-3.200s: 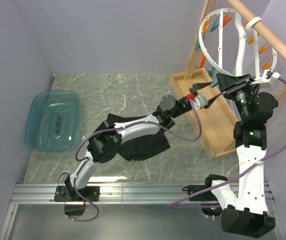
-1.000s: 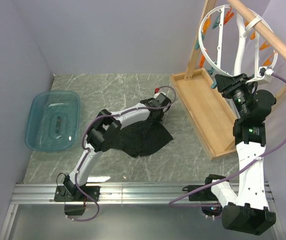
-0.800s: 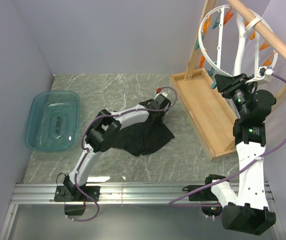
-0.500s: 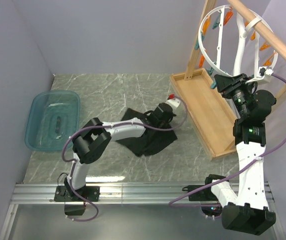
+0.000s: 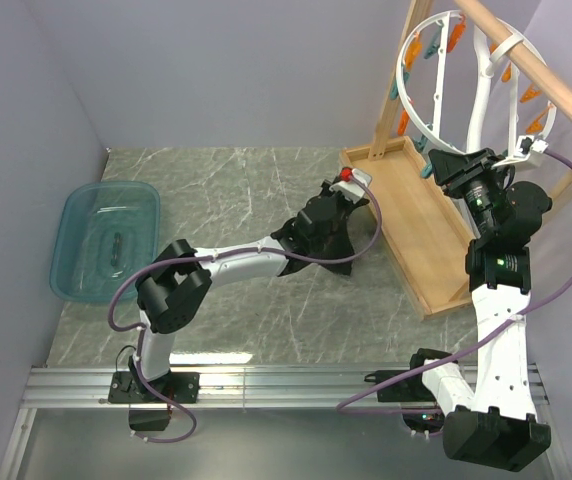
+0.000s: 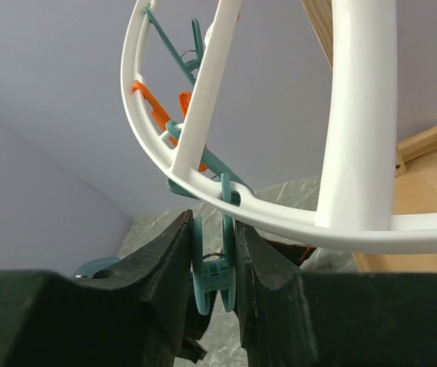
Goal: Clip the underwear to the hanger
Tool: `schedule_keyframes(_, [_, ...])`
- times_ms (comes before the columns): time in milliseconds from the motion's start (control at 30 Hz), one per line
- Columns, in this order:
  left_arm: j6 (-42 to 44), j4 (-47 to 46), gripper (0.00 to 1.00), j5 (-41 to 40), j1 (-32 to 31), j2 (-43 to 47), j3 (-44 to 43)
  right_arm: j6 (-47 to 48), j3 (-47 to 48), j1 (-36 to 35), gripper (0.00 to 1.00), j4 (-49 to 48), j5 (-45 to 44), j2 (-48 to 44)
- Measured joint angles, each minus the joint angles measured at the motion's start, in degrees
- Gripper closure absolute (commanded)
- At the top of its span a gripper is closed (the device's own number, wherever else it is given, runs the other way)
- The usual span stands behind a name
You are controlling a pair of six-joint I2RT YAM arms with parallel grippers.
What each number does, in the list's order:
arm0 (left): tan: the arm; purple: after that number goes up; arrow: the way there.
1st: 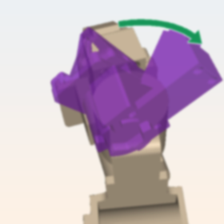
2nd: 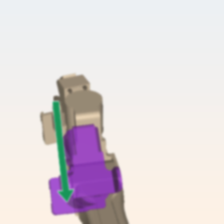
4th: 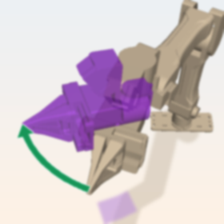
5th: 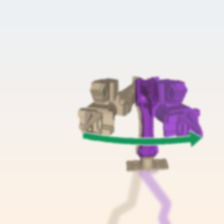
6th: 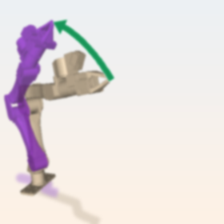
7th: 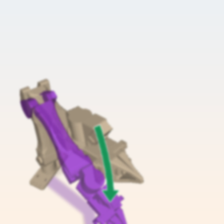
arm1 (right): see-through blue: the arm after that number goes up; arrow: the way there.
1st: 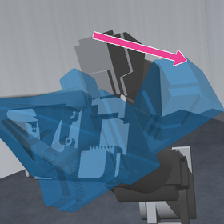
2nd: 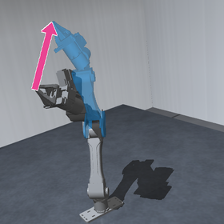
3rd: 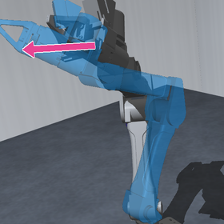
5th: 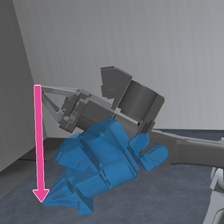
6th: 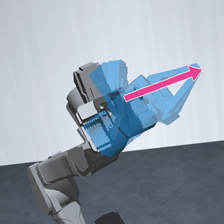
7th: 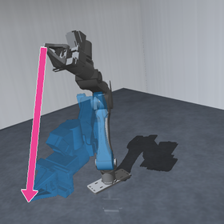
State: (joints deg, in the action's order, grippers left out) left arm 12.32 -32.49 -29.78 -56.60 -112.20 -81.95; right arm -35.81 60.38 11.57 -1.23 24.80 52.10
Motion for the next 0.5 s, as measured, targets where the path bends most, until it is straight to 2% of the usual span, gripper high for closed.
schedule_keyframes(200, [2.51,-10.58,1.0,-2.99,-0.22,0.11,-1.03,-2.75,-0.11,0.0,1.0,-0.72,0.42,0.0])
schedule_keyframes(500, [7.43,-23.93,1.0,-1.4,-2.19,0.35,-1.49,-7.37,-0.5,0.0,1.0,-2.71,1.62,0.35])
